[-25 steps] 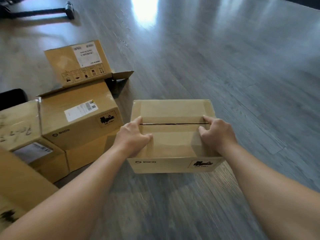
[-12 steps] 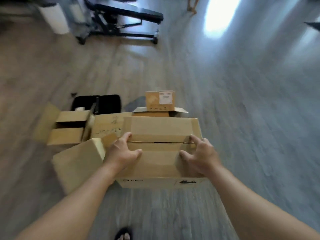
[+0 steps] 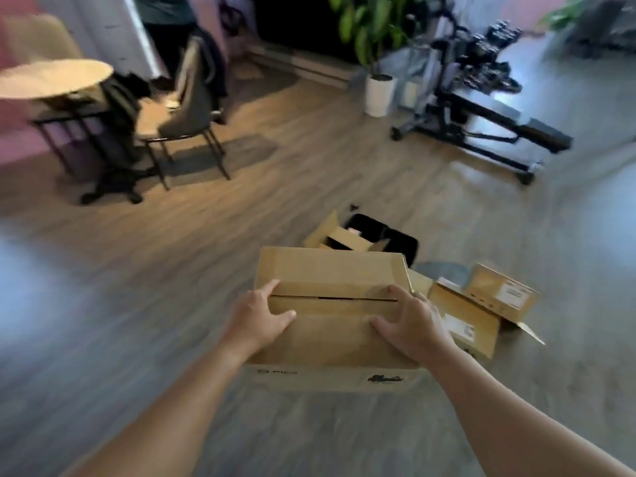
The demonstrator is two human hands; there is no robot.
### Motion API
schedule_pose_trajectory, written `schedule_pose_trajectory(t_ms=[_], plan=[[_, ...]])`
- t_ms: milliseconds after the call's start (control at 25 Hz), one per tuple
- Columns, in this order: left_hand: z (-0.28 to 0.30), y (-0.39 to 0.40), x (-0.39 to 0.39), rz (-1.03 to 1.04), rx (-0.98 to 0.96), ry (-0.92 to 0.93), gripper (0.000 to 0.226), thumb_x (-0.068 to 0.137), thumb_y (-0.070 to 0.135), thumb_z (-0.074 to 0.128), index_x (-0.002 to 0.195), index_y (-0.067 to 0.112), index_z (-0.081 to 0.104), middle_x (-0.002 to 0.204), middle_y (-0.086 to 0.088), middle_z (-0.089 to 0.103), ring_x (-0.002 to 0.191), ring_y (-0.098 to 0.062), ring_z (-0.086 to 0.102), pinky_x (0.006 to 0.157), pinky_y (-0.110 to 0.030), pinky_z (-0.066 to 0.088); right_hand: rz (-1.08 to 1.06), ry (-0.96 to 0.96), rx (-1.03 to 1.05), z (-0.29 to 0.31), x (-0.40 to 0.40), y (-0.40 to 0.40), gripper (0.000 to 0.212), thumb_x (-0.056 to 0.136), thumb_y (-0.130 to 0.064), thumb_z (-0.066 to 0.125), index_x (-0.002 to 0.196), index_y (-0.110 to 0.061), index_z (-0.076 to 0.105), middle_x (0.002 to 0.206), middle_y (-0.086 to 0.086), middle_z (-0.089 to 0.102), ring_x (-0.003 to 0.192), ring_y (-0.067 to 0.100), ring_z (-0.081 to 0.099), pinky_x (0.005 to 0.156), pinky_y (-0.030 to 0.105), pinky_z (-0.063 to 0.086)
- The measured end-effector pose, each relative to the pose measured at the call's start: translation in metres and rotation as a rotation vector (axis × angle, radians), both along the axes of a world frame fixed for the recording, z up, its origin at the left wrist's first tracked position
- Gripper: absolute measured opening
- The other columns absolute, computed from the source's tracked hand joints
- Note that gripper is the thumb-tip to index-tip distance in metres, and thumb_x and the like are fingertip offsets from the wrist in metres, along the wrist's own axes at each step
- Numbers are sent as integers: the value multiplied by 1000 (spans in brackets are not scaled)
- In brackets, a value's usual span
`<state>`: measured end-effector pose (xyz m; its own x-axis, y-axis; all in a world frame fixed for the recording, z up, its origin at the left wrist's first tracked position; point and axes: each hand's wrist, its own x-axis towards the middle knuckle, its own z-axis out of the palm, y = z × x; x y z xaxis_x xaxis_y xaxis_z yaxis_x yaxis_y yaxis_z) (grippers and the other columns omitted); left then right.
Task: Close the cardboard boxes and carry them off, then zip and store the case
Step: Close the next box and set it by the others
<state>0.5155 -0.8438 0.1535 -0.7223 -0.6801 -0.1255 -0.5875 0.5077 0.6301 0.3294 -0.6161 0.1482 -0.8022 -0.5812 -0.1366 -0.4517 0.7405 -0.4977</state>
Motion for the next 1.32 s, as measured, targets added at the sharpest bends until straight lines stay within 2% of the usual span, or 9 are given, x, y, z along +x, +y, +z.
schedule_pose_trajectory(t_ms=[160, 360, 520, 640, 760, 920, 1160, 1240, 1320], plan=[[21, -90, 139, 177, 14, 30, 80, 81, 48, 73, 150, 27, 41, 139, -4, 59, 123, -24, 57, 100, -32, 48, 171, -33, 18, 27, 100, -131, 84, 73, -70, 60, 149, -43, 36, 133, 4, 50, 114, 29, 57, 90, 40, 50], [40, -180, 287, 412, -23, 1, 78, 80, 55, 72, 149, 34, 42, 142, -3, 55, 130, -27, 49, 104, -38, 38, 433, -22, 49, 50, 211, -276, 88, 75, -72, 60, 152, -38, 35, 130, 6, 51, 115, 28, 56, 92, 37, 46], [45, -242, 386, 669, -42, -41, 77, 75, 60, 69, 145, 40, 44, 136, -3, 59, 122, -26, 55, 86, -32, 43, 617, -29, 72, 61, 292, -387, 88, 74, -72, 58, 152, -37, 35, 129, 8, 50, 117, 31, 57, 97, 40, 47], [46, -287, 439, 771, -65, -39, 76, 77, 54, 70, 146, 34, 46, 136, -3, 59, 123, -26, 56, 93, -34, 46, 749, -11, 67, 61, 340, -467, 82, 78, -70, 59, 148, -35, 37, 128, 11, 51, 117, 33, 58, 98, 41, 46], [50, -355, 492, 888, -46, -13, 76, 78, 51, 71, 147, 33, 44, 138, 0, 58, 122, -22, 56, 93, -32, 47, 900, 16, 58, 60, 390, -568, 82, 81, -70, 59, 150, -32, 36, 130, 14, 53, 119, 34, 55, 101, 43, 44], [70, -448, 545, 969, -39, -2, 75, 80, 51, 70, 148, 36, 41, 137, 2, 56, 114, -19, 57, 82, -28, 46, 1009, -12, 20, 73, 437, -697, 82, 81, -66, 63, 150, -29, 38, 129, 17, 54, 121, 35, 51, 102, 42, 42], [88, -593, 613, 1087, -85, 5, 74, 80, 52, 69, 147, 35, 42, 133, 4, 58, 96, -10, 49, 73, -23, 39, 1127, -26, -64, 98, 515, -881, 77, 78, -59, 63, 146, -28, 44, 118, 10, 53, 97, 22, 43, 86, 32, 37], [82, -640, 637, 1105, -97, 28, 72, 79, 52, 69, 144, 35, 45, 129, 6, 59, 92, -7, 47, 64, -17, 36, 1138, -12, -69, 97, 539, -933, 77, 77, -60, 61, 145, -29, 46, 117, 9, 56, 99, 23, 49, 84, 32, 39], [73, -701, 668, 1111, -93, 48, 72, 78, 53, 68, 144, 35, 45, 126, 7, 60, 90, -7, 48, 63, -16, 36, 1144, 2, -45, 92, 571, -997, 78, 77, -62, 60, 147, -29, 45, 120, 10, 58, 105, 27, 55, 87, 34, 44]])
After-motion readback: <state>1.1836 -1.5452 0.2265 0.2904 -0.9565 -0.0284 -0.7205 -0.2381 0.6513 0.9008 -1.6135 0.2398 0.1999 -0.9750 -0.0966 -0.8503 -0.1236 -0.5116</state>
